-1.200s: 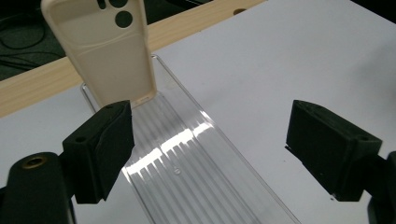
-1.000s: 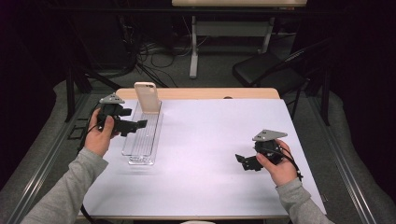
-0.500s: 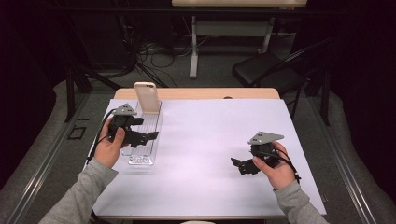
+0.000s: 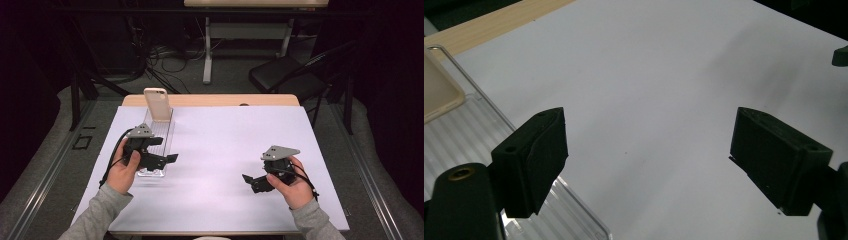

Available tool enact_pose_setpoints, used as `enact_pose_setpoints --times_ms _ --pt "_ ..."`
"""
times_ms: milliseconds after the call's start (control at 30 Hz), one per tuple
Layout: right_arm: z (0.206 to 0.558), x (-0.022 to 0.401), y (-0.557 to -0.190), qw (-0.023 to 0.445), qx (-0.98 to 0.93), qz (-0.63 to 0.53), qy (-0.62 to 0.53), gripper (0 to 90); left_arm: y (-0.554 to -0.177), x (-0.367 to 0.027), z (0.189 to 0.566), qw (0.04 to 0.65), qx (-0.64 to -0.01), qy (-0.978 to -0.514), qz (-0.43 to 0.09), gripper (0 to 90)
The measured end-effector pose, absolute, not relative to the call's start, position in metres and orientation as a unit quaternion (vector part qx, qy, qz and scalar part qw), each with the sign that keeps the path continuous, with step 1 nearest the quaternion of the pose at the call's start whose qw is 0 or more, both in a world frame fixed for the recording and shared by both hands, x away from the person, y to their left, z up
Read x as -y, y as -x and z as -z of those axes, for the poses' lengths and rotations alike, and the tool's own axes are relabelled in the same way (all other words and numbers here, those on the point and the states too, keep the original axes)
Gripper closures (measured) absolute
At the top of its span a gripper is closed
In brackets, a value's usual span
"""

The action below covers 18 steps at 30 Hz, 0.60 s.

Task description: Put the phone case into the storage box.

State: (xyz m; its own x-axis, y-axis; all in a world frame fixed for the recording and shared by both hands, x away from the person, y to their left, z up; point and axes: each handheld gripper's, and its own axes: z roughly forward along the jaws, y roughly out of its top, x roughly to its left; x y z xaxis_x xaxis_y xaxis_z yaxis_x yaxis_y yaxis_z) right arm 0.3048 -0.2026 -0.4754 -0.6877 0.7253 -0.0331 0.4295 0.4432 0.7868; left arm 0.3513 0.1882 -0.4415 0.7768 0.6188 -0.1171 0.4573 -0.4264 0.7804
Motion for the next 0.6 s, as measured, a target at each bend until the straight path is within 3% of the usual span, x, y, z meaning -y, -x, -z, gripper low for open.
enact_pose_setpoints --times_ms 600 --pt "0.491 0.188 -0.295 0.171 -0.834 -0.401 -0.339 1.0 -0.333 -0.175 0.466 0.427 -0.311 -0.844 -0.091 15.7"
